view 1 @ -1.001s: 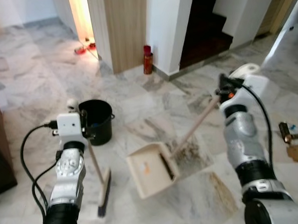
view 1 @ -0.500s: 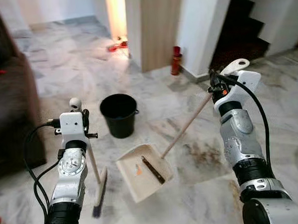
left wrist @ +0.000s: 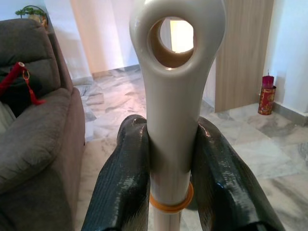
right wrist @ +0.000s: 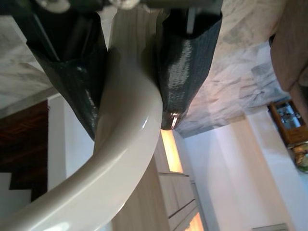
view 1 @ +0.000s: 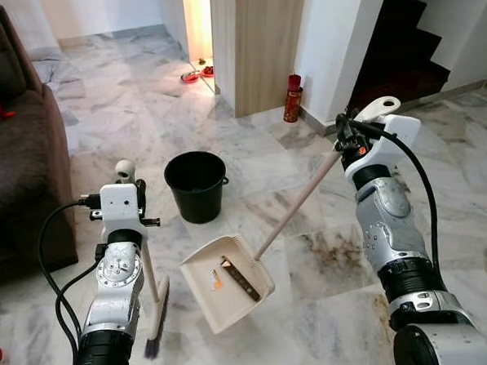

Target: Sweep floor

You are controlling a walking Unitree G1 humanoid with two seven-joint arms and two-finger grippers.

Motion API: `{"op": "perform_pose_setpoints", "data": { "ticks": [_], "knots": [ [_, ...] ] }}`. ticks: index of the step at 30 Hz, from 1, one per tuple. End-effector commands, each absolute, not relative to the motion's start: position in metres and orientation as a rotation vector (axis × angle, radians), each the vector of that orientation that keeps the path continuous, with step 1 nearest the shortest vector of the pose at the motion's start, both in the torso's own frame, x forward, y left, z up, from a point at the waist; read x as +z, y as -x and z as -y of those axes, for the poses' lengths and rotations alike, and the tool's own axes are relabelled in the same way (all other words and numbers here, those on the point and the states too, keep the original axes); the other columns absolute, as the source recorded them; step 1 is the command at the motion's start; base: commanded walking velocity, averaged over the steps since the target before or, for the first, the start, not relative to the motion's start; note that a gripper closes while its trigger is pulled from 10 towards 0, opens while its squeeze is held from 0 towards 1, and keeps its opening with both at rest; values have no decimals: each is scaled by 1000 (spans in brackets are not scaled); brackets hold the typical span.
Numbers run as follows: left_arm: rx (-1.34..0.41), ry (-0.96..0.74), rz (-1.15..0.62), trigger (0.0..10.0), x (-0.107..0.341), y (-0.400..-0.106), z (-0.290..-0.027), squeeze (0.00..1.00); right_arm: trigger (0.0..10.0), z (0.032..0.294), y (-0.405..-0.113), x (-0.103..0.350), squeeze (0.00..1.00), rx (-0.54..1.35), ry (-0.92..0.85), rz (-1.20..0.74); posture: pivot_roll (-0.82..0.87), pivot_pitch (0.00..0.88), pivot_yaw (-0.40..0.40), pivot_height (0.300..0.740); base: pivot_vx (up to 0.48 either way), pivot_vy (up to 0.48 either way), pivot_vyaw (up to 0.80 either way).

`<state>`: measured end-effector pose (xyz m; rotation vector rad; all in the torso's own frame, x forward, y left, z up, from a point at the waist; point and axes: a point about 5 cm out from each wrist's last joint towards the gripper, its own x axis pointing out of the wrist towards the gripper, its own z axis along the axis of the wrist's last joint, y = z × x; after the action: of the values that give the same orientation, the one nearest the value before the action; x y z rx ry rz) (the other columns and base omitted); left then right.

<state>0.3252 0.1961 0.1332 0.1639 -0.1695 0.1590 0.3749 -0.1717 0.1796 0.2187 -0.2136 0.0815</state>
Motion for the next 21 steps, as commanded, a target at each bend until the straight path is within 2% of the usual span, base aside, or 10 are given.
{"op": "perform_pose_setpoints", "data": {
  "ticks": [1,3,15,21],
  "knots": [
    [163,-173,218,10000,145,-326,-195,0,10000,169,-375,201,0,118,-218,297,10,0,-37,740,398,0,556],
    [163,-173,218,10000,145,-326,-195,0,10000,169,-375,201,0,122,-220,296,10,0,-37,740,398,0,550],
    [168,-170,219,10000,144,-326,-195,0,10000,167,-376,200,0,142,-222,287,11,0,-40,740,404,0,0],
    [169,-168,221,10000,144,-326,-195,0,10000,158,-371,213,0,209,-235,364,13,0,-42,740,413,0,138]
  ]
}}
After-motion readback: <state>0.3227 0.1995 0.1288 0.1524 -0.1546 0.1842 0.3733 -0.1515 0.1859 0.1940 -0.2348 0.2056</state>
